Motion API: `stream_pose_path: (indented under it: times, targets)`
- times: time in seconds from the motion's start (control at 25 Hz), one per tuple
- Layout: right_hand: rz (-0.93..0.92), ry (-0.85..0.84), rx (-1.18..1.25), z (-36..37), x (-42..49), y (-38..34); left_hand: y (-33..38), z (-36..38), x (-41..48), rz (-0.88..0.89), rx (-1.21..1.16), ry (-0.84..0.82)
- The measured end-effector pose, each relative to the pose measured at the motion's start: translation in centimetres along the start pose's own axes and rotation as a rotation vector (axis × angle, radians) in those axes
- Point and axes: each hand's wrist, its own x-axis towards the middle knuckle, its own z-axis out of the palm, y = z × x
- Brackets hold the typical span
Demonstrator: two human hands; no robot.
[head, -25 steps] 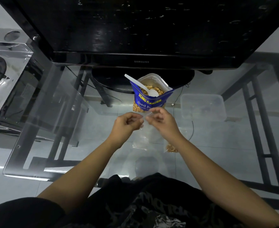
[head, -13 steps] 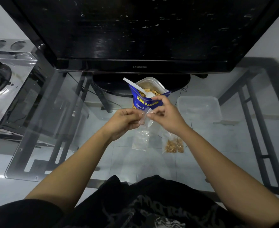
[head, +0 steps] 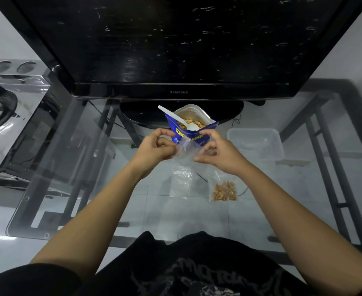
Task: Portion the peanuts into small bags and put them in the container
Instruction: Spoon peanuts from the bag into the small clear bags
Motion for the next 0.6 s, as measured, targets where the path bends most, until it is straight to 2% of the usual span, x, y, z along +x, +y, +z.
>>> stream_pose_path:
  times: [0.16, 0.28, 0.36, 0.48, 0.6]
  targets:
    - [-0.012, -0.031, 0.006, -0.8, 0.0, 0.1, 0.5, -0.7, -0.1, 0.003, 0.167, -0.185]
    - [-0.048, -0.044, 0.014, -1.2, 0.1, 0.0, 1.0, -0.3, -0.1, 0.018, 0.217, -0.201]
    - [-0.040, -0.052, 0.071, -1.6, 0.0, 0.0, 1.0, -0.2, 0.2, 0.085, 0.325, -0.113]
    - [0.010, -0.082, 0.295, -1.9, -0.2, 0.0, 0.9, 0.2, 0.7, 0.280, 0.630, 0.080]
    - [0.074, -0.046, 0.592, -2.1, -0.1, 0.1, 1.4, 0.8, 0.8, 0.378, 0.673, 0.156]
